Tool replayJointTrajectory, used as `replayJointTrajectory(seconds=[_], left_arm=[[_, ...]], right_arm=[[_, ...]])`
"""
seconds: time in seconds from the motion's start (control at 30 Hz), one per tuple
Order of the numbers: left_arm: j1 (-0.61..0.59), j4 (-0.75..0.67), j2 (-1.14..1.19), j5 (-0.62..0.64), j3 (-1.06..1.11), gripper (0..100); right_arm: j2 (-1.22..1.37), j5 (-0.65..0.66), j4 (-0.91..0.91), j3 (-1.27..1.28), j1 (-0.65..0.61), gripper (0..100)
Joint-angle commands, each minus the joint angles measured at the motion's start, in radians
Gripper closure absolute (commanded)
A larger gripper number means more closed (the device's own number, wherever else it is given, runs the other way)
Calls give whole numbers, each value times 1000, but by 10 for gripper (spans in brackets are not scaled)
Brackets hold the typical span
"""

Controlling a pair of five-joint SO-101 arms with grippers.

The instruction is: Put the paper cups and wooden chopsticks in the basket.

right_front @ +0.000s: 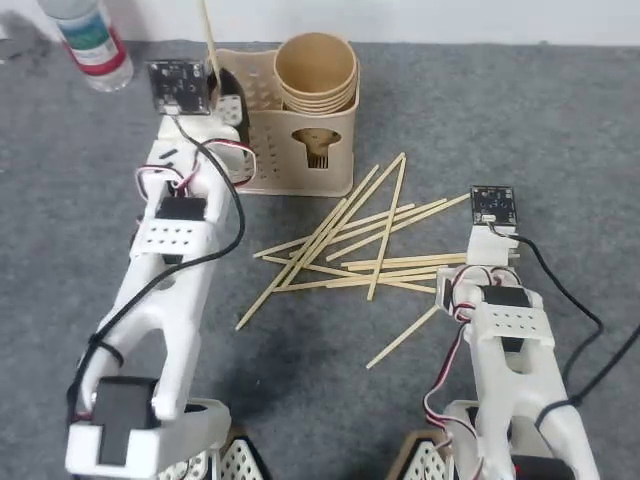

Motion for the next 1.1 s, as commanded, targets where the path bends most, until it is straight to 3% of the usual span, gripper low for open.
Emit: replayJointTrajectory(seconds=[0.0,0.13,0.23,0.53,0.8,0.97,1.07], left_arm=[[6,-17,-6,14,-45,986],[9,38,-9,29,-44,869],[3,140,-52,126,-51,779],[3,345,-264,60,-51,776],[29,807,-471,-282,-48,776],[167,1105,-474,-580,-45,776],[215,1177,-474,-626,-42,776]], right_arm=[[-28,17,-16,-5,-13,858],[-28,17,-16,-5,-13,858],[-28,17,-16,-5,-13,858],[-28,17,-16,-5,-12,858],[-28,17,-16,-5,-13,858],[-28,17,-16,-5,-10,858],[-28,17,-12,-5,-10,858]])
